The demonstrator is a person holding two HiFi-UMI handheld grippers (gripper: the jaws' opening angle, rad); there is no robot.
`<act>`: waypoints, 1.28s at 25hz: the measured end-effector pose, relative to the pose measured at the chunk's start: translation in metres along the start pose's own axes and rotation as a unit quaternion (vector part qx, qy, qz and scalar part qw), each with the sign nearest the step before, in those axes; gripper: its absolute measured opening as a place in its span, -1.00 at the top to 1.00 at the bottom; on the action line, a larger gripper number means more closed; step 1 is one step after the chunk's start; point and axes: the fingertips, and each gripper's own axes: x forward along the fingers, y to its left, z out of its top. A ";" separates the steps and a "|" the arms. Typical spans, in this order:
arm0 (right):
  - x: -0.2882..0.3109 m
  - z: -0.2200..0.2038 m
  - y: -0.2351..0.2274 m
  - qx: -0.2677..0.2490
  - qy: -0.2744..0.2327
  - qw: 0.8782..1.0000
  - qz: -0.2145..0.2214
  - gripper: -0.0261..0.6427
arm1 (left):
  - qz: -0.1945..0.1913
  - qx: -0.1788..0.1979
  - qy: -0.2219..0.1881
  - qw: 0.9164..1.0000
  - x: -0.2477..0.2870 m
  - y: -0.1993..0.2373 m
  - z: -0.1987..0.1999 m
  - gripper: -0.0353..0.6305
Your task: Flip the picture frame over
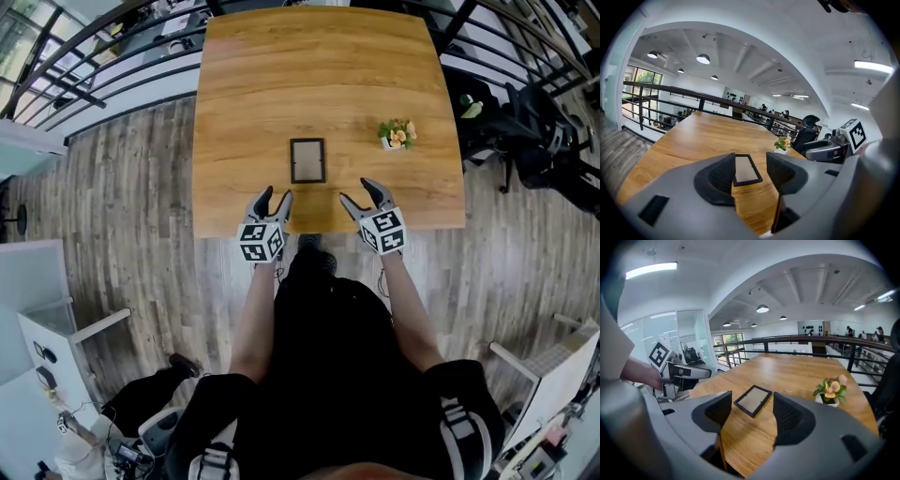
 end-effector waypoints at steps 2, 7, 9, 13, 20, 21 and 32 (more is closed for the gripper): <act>0.003 0.000 -0.006 -0.002 0.005 1.000 -0.004 0.10 | 0.003 -0.003 0.006 1.000 0.010 0.006 -0.001 0.24; 0.018 0.002 -0.026 0.014 0.014 1.000 -0.019 0.10 | -0.004 0.008 0.029 1.000 0.035 0.013 -0.003 0.24; 0.023 0.003 -0.029 0.019 0.014 0.999 -0.022 0.10 | -0.006 0.009 0.042 0.999 0.044 0.018 -0.008 0.24; 0.033 0.008 -0.036 0.028 0.014 0.999 -0.029 0.10 | -0.011 -0.003 0.065 0.998 0.062 0.027 -0.014 0.24; 0.051 0.005 -0.046 0.049 0.022 0.998 -0.042 0.10 | -0.019 0.007 0.098 0.995 0.094 0.033 -0.029 0.24; 0.053 0.004 -0.047 0.052 0.023 0.998 -0.042 0.10 | -0.022 0.008 0.105 0.994 0.097 0.034 -0.033 0.24; 0.068 -0.006 -0.058 0.075 0.029 0.995 -0.066 0.10 | -0.039 0.001 0.152 0.988 0.130 0.046 -0.063 0.29</act>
